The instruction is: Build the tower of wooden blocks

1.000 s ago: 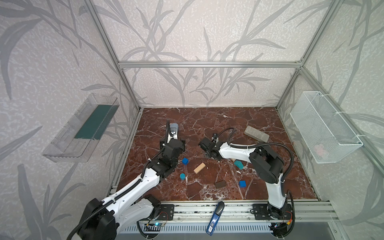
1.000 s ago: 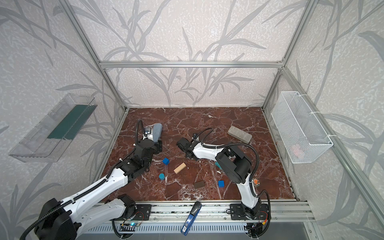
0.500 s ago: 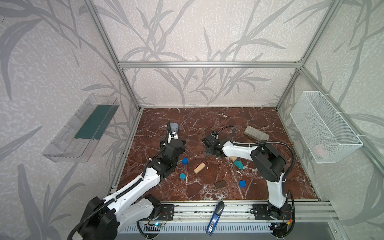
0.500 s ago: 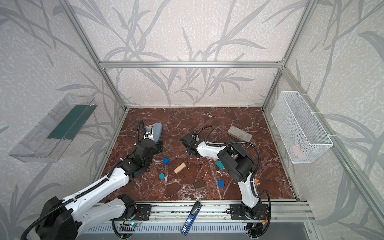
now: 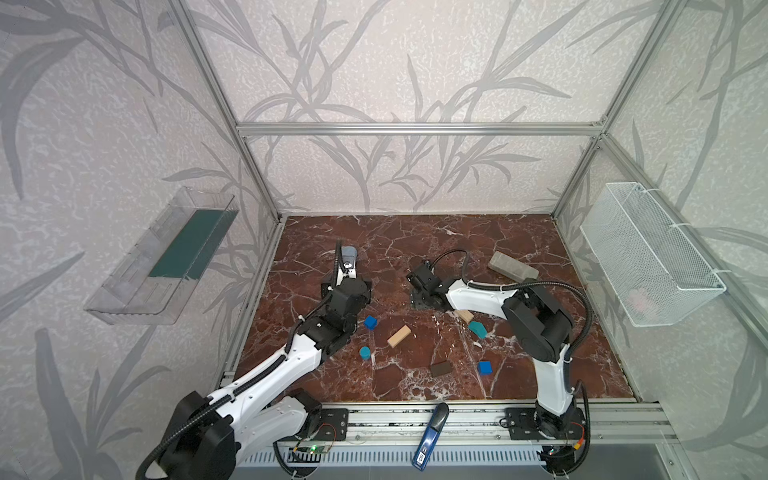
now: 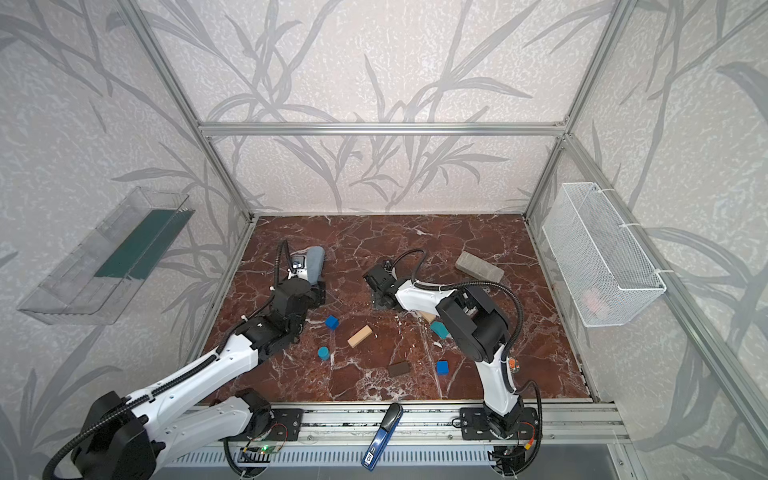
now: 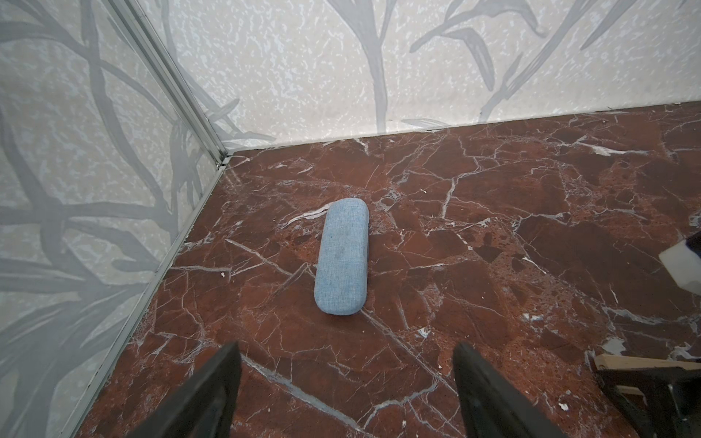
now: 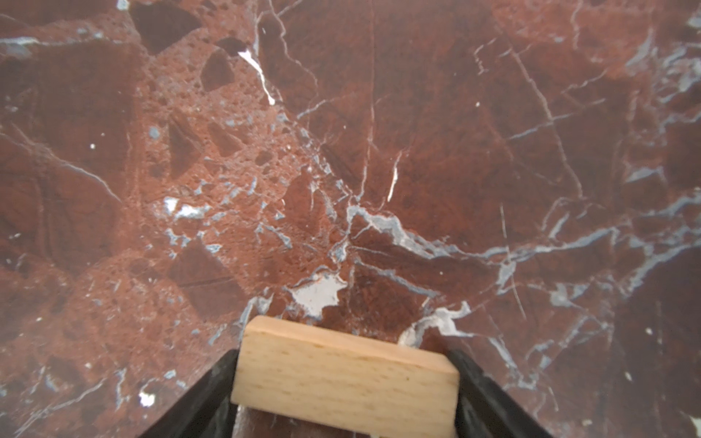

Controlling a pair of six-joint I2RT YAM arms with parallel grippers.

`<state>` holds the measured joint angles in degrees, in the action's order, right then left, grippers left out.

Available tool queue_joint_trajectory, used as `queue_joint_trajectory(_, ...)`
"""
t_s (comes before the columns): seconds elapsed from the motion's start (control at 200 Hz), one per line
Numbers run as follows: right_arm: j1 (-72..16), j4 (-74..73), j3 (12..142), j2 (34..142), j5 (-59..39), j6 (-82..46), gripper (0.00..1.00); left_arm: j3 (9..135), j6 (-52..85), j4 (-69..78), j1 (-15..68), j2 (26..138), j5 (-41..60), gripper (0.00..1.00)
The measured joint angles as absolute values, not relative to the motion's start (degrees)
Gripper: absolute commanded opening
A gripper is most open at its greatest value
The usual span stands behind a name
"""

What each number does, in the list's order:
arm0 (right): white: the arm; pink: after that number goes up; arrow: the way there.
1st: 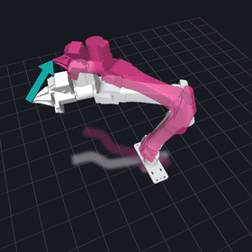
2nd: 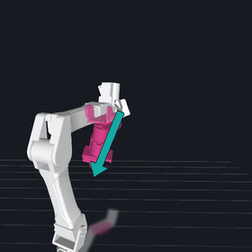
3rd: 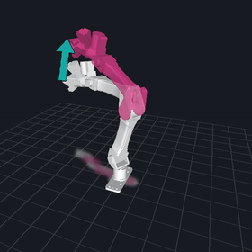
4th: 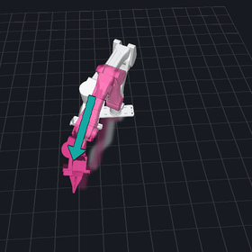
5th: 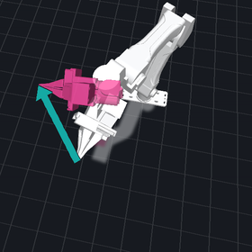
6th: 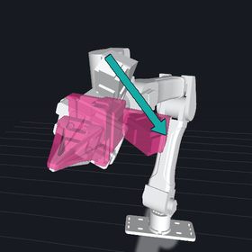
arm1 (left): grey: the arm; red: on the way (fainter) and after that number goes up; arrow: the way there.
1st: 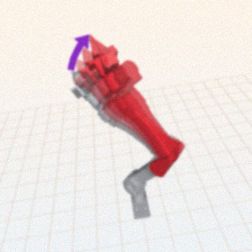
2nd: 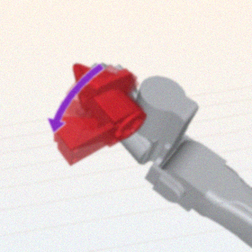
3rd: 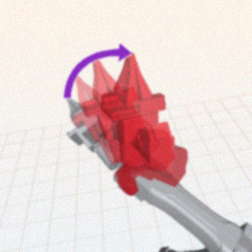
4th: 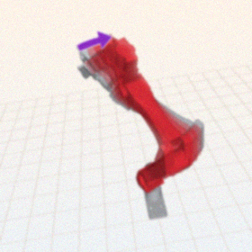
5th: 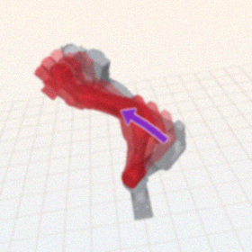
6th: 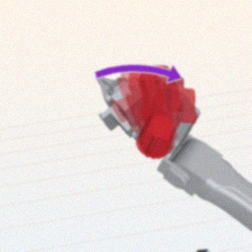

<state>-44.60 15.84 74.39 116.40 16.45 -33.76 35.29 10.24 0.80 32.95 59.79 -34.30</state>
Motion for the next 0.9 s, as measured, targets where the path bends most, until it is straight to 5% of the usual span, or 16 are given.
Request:
queue_joint_trajectory(0.34, -44.49, 16.23, 75.48, 117.03, 15.51, -32.99, 0.91, 35.29, 10.26, 0.78, 32.95, 59.94, -34.30, 0.86)
queue_joint_trajectory(0.425, -44.49, 16.45, 75.79, 117.12, 15.29, -32.91, 1.00, 35.29, 10.26, 0.80, 32.95, 60.18, -34.28, 0.86)
queue_joint_trajectory(0.9, -44.49, 16.86, 76.01, 117.19, 14.96, -32.88, 0.99, 35.51, 10.26, 0.75, 32.95, 61.73, -34.22, 0.86)
